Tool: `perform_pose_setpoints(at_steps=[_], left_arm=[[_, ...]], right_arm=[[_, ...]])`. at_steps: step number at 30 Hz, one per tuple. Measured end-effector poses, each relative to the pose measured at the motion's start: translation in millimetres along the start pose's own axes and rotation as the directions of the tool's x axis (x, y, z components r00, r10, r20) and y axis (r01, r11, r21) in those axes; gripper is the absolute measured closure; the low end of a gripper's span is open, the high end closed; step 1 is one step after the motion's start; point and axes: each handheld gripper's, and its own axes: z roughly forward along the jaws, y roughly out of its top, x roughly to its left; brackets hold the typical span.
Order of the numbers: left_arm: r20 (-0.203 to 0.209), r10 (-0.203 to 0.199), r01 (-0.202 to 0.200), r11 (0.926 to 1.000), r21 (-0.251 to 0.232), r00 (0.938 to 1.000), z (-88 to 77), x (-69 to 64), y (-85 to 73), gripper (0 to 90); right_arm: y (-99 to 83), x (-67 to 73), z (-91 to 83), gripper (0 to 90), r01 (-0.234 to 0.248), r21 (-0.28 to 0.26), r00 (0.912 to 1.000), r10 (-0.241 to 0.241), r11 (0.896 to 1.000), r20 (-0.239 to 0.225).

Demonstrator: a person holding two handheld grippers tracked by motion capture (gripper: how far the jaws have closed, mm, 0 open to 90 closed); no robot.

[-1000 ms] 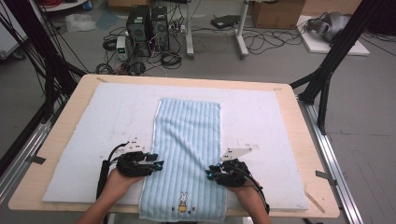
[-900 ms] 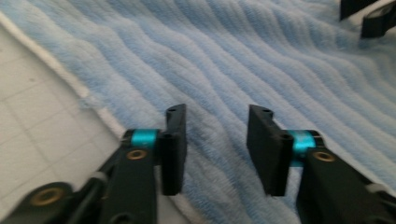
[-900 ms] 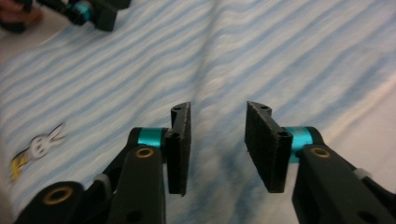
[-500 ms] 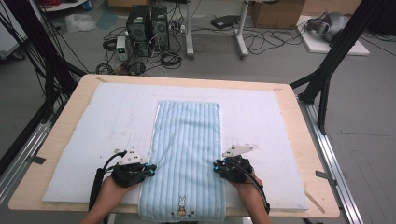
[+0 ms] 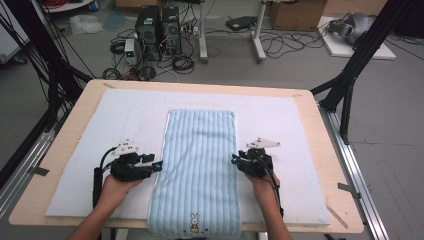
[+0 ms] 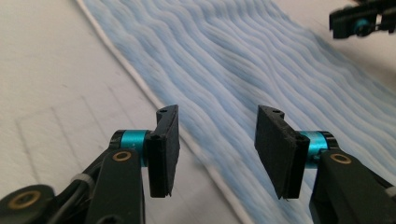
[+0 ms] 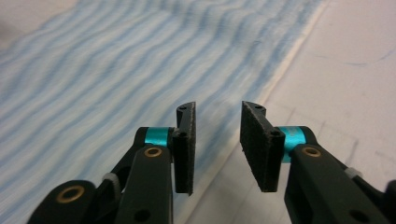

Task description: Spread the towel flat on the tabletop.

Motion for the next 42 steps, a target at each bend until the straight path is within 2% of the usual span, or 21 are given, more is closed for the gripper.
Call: perform_pose_setpoints(at_steps=[3,5,6,9,10,11,12,14,17,20,24,27,29,32,33,36,37,38,39,41,42], left_arm=[[-0.020,-0.022,0.021,0.9997,-0.012,0.9996,6.4,12.8,8.3,48.4],[-0.033,-0.036,0.035,0.9991,-0.024,0.9988,8.4,17.3,13.1,47.9],[-0.035,-0.041,0.040,0.9986,-0.033,0.9985,8.9,18.6,15.2,47.9],[-0.049,-0.043,0.041,0.9983,-0.042,0.9979,11.4,20.5,20.3,47.8],[-0.052,-0.046,0.044,0.9985,-0.032,0.9976,13.4,21.0,22.3,47.4],[-0.056,-0.046,0.045,0.9985,-0.032,0.9973,15.7,21.6,24.2,46.2],[-0.059,-0.050,0.049,0.9983,-0.032,0.9970,18.6,22.6,26.5,46.1],[-0.063,-0.054,0.052,0.9982,-0.028,0.9965,25.9,26.3,32.4,45.4],[-0.073,-0.063,0.062,0.9978,-0.023,0.9953,39.3,34.2,42.0,45.3],[-0.088,-0.073,0.073,0.9973,-0.009,0.9934,58.4,44.8,50.6,45.7],[-0.118,-0.081,0.081,0.9967,-0.005,0.9897,80.5,56.9,60.7,47.8],[-0.140,-0.073,0.077,0.9969,0.017,0.9875,95.9,63.6,66.6,53.4],[-0.151,-0.061,0.065,0.9975,0.027,0.9866,103.7,65.8,68.1,63.3],[-0.184,-0.037,0.045,0.9980,0.043,0.9823,112.5,63.9,69.9,62.9],[-0.199,-0.015,0.025,0.9984,0.050,0.9799,114.9,62.3,69.9,64.2],[-0.225,0.036,-0.020,0.9973,0.071,0.9736,121.2,58.8,67.2,77.4],[-0.227,0.035,-0.019,0.9975,0.069,0.9733,121.4,59.4,67.8,86.6],[-0.233,0.022,-0.006,0.9976,0.069,0.9723,121.9,60.7,68.7,86.8],[-0.252,0.025,-0.007,0.9974,0.072,0.9675,122.4,62.0,70.5,87.1],[-0.302,0.021,-0.006,0.9987,0.051,0.9532,122.2,65.8,71.3,87.3],[-0.300,-0.008,0.022,0.9988,0.045,0.9538,122.7,68.8,71.0,87.3]], right_arm=[[3.3,-2.2,16.5,74.2,0.010,0.061,0.9999,-0.010,0.998,0.010],[4.0,-0.7,18.0,84.5,0.050,0.081,0.9982,-0.053,0.995,0.030],[5.0,-0.2,16.5,86.4,0.060,0.099,0.9974,-0.064,0.993,0.034],[3.8,1.5,10.6,86.7,0.089,0.129,0.9914,-0.100,0.988,0.084],[2.7,1.2,9.6,85.0,0.091,0.127,0.9914,-0.102,0.988,0.082],[2.4,1.5,9.1,77.0,0.092,0.127,0.9916,-0.102,0.988,0.079],[2.7,1.1,9.0,68.7,0.094,0.109,0.9920,-0.102,0.990,0.073],[4.0,0.7,6.4,62.6,0.086,0.066,0.9946,-0.090,0.994,0.053],[6.0,1.4,0.1,58.8,0.085,0.002,0.9948,-0.085,0.996,0.056],[5.5,0.5,-4.1,55.8,0.066,-0.032,0.9969,-0.065,0.997,0.045],[1.8,-0.7,-6.4,54.6,0.061,-0.041,0.9977,-0.060,0.997,0.034],[0.3,-2.5,-8.9,54.6,0.055,-0.049,0.9980,-0.053,0.997,0.033],[0.0,-3.8,-10.9,54.5,0.046,-0.057,0.9985,-0.045,0.997,0.032],[-0.4,-5.7,-12.8,54.4,0.040,-0.064,0.9988,-0.038,0.997,0.032],[-0.6,-6.3,-13.2,54.1,0.038,-0.066,0.9989,-0.036,0.997,0.029],[-0.7,-7.6,-12.9,53.8,0.033,-0.070,0.9992,-0.031,0.997,0.027],[-0.5,-7.8,-12.1,53.8,0.032,-0.072,0.9992,-0.030,0.997,0.028],[-0.3,-8.1,-11.2,53.8,0.030,-0.072,0.9992,-0.028,0.997,0.028],[0.1,-8.7,-10.0,54.0,0.026,-0.069,0.9994,-0.024,0.997,0.025],[2.1,-10.5,-6.1,54.2,0.025,-0.064,0.9991,-0.023,0.998,0.035],[3.5,-11.9,-3.8,54.5,0.020,-0.064,0.9991,-0.018,0.998,0.039]])
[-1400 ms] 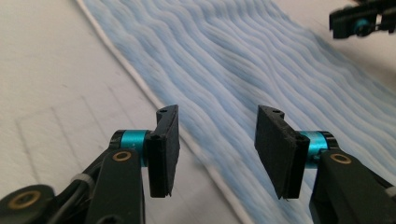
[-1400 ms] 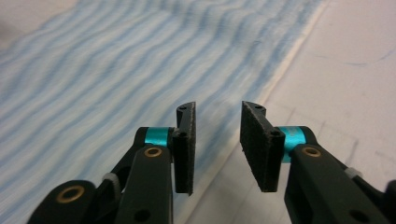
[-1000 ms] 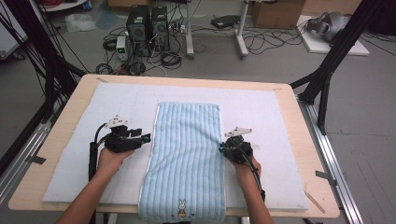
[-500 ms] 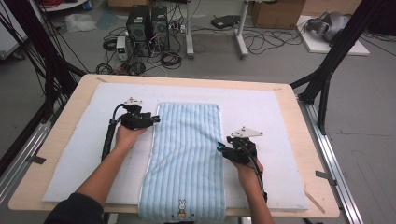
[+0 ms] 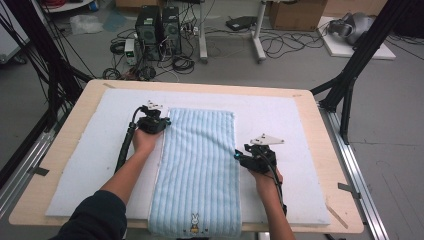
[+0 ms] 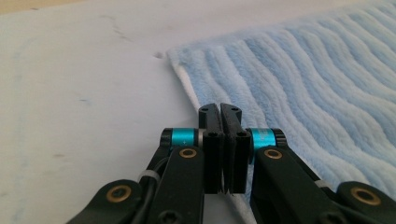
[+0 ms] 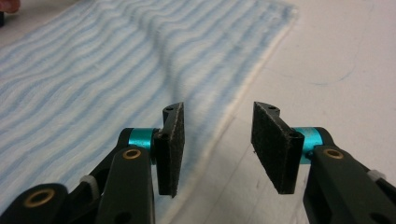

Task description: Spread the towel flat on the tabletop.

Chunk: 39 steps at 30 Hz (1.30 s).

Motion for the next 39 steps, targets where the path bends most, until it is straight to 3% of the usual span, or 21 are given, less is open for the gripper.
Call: perform_pose_setpoints(at_steps=[2,4,7,12,15,17,18,20,22,23,24,25,27,30,32,33,34,36,37,39], left_arm=[[0.015,-0.017,0.017,0.9999,-0.001,0.9997,0.5,2.2,0.4,83.9],[0.036,-0.028,0.028,0.9996,0.001,0.9990,-1.4,3.7,0.3,59.7],[0.067,-0.048,0.047,0.9987,0.017,0.9966,-4.8,6.0,0.2,50.2],[0.108,-0.033,0.033,0.9994,0.005,0.9936,-13.1,5.0,1.4,47.5],[0.132,-0.035,0.035,0.9994,0.004,0.9907,-16.5,5.8,2.4,44.9],[0.141,-0.033,0.032,0.9995,0.006,0.9895,-17.4,5.9,2.2,45.4],[0.143,-0.036,0.035,0.9994,0.007,0.9891,-17.9,6.0,2.3,45.6],[0.148,-0.031,0.030,0.9995,0.012,0.9885,-19.4,6.1,2.5,47.6],[0.150,-0.032,0.030,0.9995,0.011,0.9882,-19.5,5.6,2.6,49.4],[0.149,-0.030,0.028,0.9995,0.016,0.9883,-19.6,5.2,2.5,50.0],[0.151,-0.029,0.026,0.9994,0.020,0.9881,-18.8,4.2,2.1,51.9],[0.150,-0.025,0.021,0.9994,0.028,0.9884,-17.4,3.0,1.4,52.1],[0.149,-0.017,0.012,0.9993,0.036,0.9886,-13.4,1.0,0.0,52.8],[0.134,-0.004,-0.001,0.9994,0.034,0.9909,-5.3,-4.5,-2.5,57.6],[0.065,0.076,-0.078,0.9963,0.036,0.9950,-4.4,-10.8,-1.7,67.1],[0.057,0.107,-0.108,0.9937,0.027,0.9927,-3.2,-13.4,-1.4,75.6],[0.035,0.109,-0.110,0.9937,0.019,0.9934,-1.9,-15.9,-1.2,81.1],[-0.008,0.094,-0.094,0.9956,0.011,0.9956,0.4,-16.7,-0.9,78.8],[-0.033,0.063,-0.062,0.9980,0.004,0.9975,0.9,-15.5,-0.6,70.4],[0.002,0.002,-0.002,1.0000,-0.003,1.0000,-1.3,-8.4,-0.9,56.2]], right_arm=[[3.6,-3.9,6.4,55.2,-0.012,0.000,0.9999,0.012,1.000,0.007],[7.5,-9.4,15.4,55.7,-0.035,0.003,0.9994,0.035,0.999,0.006],[16.5,-17.0,32.0,58.8,-0.052,0.023,0.9984,0.051,0.998,0.023],[36.6,-23.3,62.3,62.9,-0.047,0.056,0.9973,0.044,0.997,0.059],[46.3,-24.8,77.2,62.9,-0.075,0.057,0.9952,0.071,0.996,0.067],[47.1,-24.1,87.0,65.7,-0.049,0.089,0.9933,0.039,0.995,0.109],[46.5,-25.7,90.3,72.2,-0.055,0.091,0.9932,0.046,0.994,0.107],[48.5,-26.6,91.5,85.7,-0.028,0.093,0.9927,0.017,0.995,0.119],[51.3,-24.3,93.4,86.1,0.016,0.111,0.9856,-0.035,0.994,0.165],[52.1,-24.6,94.6,82.7,0.026,0.114,0.9827,-0.046,0.993,0.179],[52.5,-25.5,95.2,71.8,0.016,0.109,0.9794,-0.038,0.994,0.198],[52.2,-26.8,94.5,66.9,0.000,0.102,0.9742,-0.023,0.995,0.225],[50.9,-31.1,90.6,62.6,-0.040,0.088,0.9765,0.021,0.995,0.215],[47.9,-32.5,79.0,60.5,-0.050,0.042,0.9793,0.041,0.998,0.198],[45.1,-32.8,72.3,59.0,-0.048,0.032,0.9823,0.041,0.998,0.183],[43.5,-32.8,68.9,58.4,-0.047,0.031,0.9829,0.041,0.998,0.180],[41.9,-33.3,65.6,57.8,-0.047,0.026,0.9836,0.042,0.999,0.176],[39.2,-34.4,60.7,56.7,-0.050,0.021,0.9853,0.045,0.999,0.165],[37.2,-35.4,57.2,55.7,-0.045,0.021,0.9858,0.041,0.999,0.163],[36.0,-36.8,51.7,52.5,-0.062,0.029,0.9885,0.058,0.998,0.140]])
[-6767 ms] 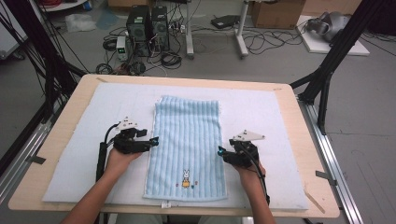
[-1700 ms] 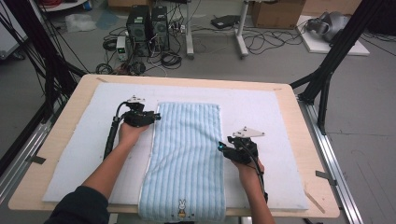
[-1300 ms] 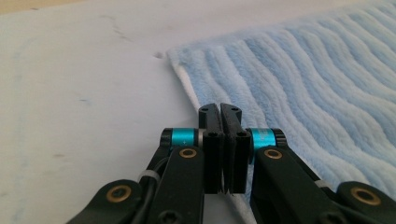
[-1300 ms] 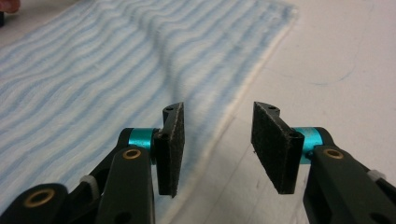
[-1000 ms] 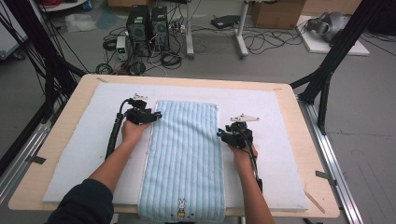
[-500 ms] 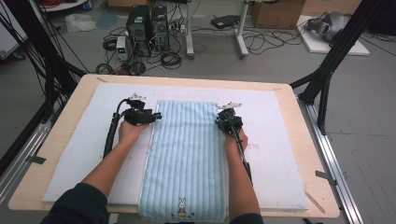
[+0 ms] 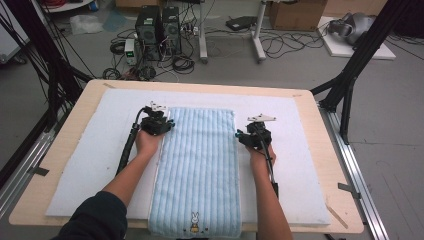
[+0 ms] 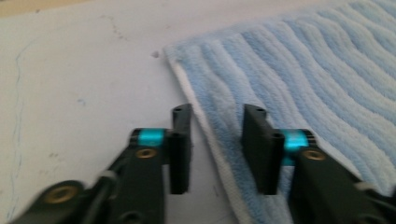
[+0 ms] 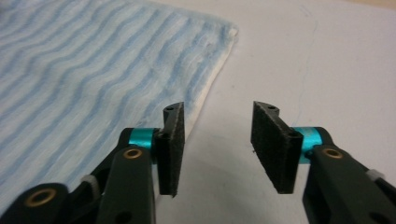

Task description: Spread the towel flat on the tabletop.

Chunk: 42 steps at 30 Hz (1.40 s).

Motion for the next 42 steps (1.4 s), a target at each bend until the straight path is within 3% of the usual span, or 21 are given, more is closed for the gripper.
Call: perform_pose_setpoints(at_steps=[3,6,9,11,15,17,19,22,25,28,30,33,35,38,42], left_arm=[[0.083,-0.021,0.020,0.9998,0.007,0.9964,-8.2,6.8,0.8,47.7],[0.162,-0.009,0.012,0.9998,-0.017,0.9867,-19.7,7.7,2.1,39.2],[0.194,0.007,0.015,0.9937,-0.111,0.9809,-34.9,7.8,-2.3,37.2],[0.218,0.007,0.021,0.9919,-0.125,0.9759,-41.1,8.7,-5.8,33.7],[0.247,0.000,0.035,0.9899,-0.137,0.9690,-51.1,12.0,-14.0,30.9],[0.252,-0.008,0.047,0.9877,-0.149,0.9677,-56.9,13.0,-17.0,30.0],[0.260,-0.008,0.054,0.9840,-0.170,0.9656,-63.4,13.1,-20.6,28.5],[0.280,0.008,0.045,0.9822,-0.182,0.9600,-73.2,12.8,-25.7,24.5],[0.290,0.005,0.061,0.9739,-0.219,0.9570,-82.8,10.8,-33.2,22.9],[0.305,0.004,0.070,0.9707,-0.230,0.9523,-91.5,9.5,-39.7,21.5],[0.315,0.013,0.068,0.9676,-0.243,0.9489,-98.0,9.1,-43.9,21.0],[0.353,0.018,0.082,0.9605,-0.266,0.9354,-108.0,7.9,-48.3,21.1],[0.349,0.037,0.072,0.9532,-0.294,0.9364,-114.0,6.2,-49.8,21.4],[0.338,0.051,0.055,0.9540,-0.295,0.9397,-118.2,4.8,-49.5,21.4],[0.330,0.054,0.050,0.9533,-0.298,0.9424,-120.7,5.3,-47.5,21.0]], right_arm=[[-2.0,1.7,-9.9,51.6,0.015,-0.029,0.9997,-0.015,0.999,-0.017],[-6.0,4.4,-17.2,52.8,0.051,-0.023,0.9974,-0.052,0.998,-0.050],[-12.5,7.1,-23.2,59.5,0.074,-0.019,0.9915,-0.075,0.997,-0.106],[-16.9,9.9,-25.1,63.9,0.088,-0.001,0.9851,-0.087,0.996,-0.148],[-26.5,19.4,-21.2,63.5,0.118,0.056,0.9727,-0.104,0.991,-0.207],[-29.1,24.5,-19.3,61.7,0.155,0.080,0.9741,-0.139,0.985,-0.178],[-28.0,26.1,-20.9,59.3,0.190,0.081,0.9763,-0.180,0.978,-0.120],[-27.6,23.1,-26.4,51.3,0.150,0.064,0.9815,-0.141,0.987,-0.129],[-26.2,21.0,-40.2,42.7,0.122,0.002,0.9824,-0.120,0.993,-0.143],[-27.8,18.4,-55.7,31.1,0.097,-0.047,0.9818,-0.104,0.994,-0.159],[-31.3,17.1,-65.3,24.9,0.108,-0.075,0.9777,-0.119,0.991,-0.173],[-38.3,16.7,-76.7,16.3,0.143,-0.109,0.9756,-0.158,0.984,-0.152],[-42.6,15.3,-80.0,13.1,0.151,-0.116,0.9738,-0.168,0.982,-0.153],[-43.4,14.5,-80.6,12.5,0.179,-0.118,0.9691,-0.196,0.977,-0.149],[-42.3,15.5,-80.7,12.4,0.182,-0.130,0.9680,-0.201,0.975,-0.151]])
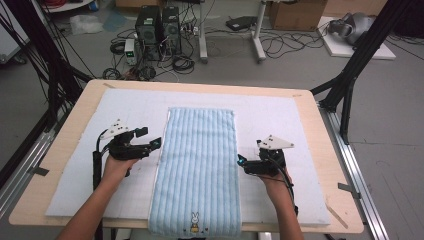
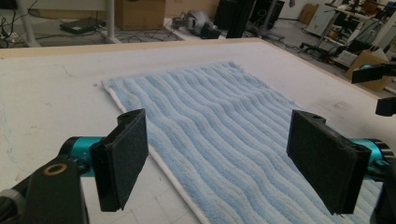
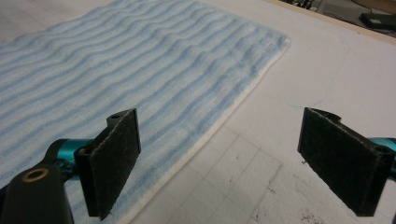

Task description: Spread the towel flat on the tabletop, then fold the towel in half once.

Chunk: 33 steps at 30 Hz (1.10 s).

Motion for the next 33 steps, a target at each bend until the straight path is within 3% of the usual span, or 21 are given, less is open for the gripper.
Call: perform_pose_setpoints(at_steps=[11,16,24,27,33], left_arm=[[-0.028,-0.026,0.026,0.9997,0.001,0.9993,-0.1,2.7,4.3,20.8],[-0.017,-0.034,0.035,0.9992,0.022,0.9993,5.4,3.5,8.6,20.8],[-0.051,-0.059,0.063,0.9949,0.079,0.9970,16.4,16.6,13.2,21.4],[-0.067,-0.075,0.080,0.9936,0.080,0.9949,22.5,23.4,11.9,22.4],[-0.115,-0.053,0.066,0.9917,0.111,0.9920,39.3,29.1,13.3,23.4]], right_arm=[[-3.5,2.4,0.3,11.7,-0.004,0.018,0.9999,0.004,1.000,-0.016],[-3.9,3.2,-1.2,11.7,-0.017,0.013,0.9997,0.017,1.000,-0.018],[-6.1,4.5,5.7,11.7,-0.019,0.033,0.9992,0.021,0.999,-0.033],[-5.6,5.8,5.8,11.7,-0.018,0.030,0.9992,0.019,0.999,-0.035],[-5.5,3.3,4.6,11.7,-0.043,0.016,0.9984,0.043,0.999,-0.036]])
